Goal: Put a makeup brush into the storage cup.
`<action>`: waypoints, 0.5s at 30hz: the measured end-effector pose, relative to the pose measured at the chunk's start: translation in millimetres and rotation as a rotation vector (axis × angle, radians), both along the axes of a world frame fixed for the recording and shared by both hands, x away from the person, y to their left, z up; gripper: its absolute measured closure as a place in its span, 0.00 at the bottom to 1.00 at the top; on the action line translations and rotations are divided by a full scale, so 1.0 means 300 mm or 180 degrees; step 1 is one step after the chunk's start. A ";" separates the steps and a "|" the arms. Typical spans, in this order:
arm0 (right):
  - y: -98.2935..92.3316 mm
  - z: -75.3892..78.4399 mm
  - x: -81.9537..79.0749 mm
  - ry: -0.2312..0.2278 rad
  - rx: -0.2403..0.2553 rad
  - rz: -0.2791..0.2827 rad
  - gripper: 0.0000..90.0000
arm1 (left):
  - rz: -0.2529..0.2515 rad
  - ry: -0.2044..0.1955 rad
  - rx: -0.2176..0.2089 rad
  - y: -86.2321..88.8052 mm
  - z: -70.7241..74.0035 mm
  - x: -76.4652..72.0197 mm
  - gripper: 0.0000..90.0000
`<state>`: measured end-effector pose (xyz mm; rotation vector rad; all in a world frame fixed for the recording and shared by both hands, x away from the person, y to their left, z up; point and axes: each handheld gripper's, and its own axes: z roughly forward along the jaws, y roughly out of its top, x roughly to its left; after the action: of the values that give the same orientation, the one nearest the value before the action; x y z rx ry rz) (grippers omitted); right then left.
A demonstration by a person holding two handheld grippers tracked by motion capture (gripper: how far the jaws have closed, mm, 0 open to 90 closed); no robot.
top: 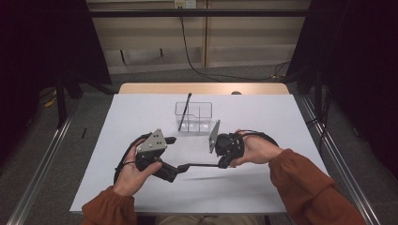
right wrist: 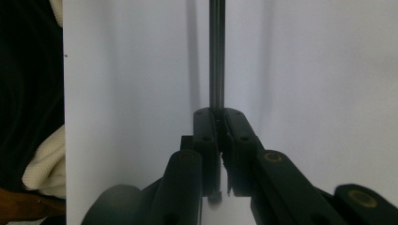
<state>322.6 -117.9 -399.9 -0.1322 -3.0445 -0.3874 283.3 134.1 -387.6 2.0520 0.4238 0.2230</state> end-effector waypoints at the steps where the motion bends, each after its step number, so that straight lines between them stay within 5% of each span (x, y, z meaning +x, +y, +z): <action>1: 0.001 0.000 -0.001 0.0006 -0.0008 0.0000 0.94 | -0.0014 0.0010 0.0016 -0.005 -0.002 0.003 0.03; 10: 0.009 -0.004 0.001 0.0024 -0.0022 0.0033 0.94 | -0.0179 0.0053 0.0332 -0.050 -0.006 0.027 0.03; 15: 0.016 -0.003 0.000 0.0029 -0.0050 0.0055 0.94 | -0.0345 0.0221 0.0491 -0.078 -0.019 0.042 0.03</action>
<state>322.6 -113.2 -400.7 -0.1083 -3.0381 -0.3607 295.7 110.7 -393.4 2.2323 0.3454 0.1223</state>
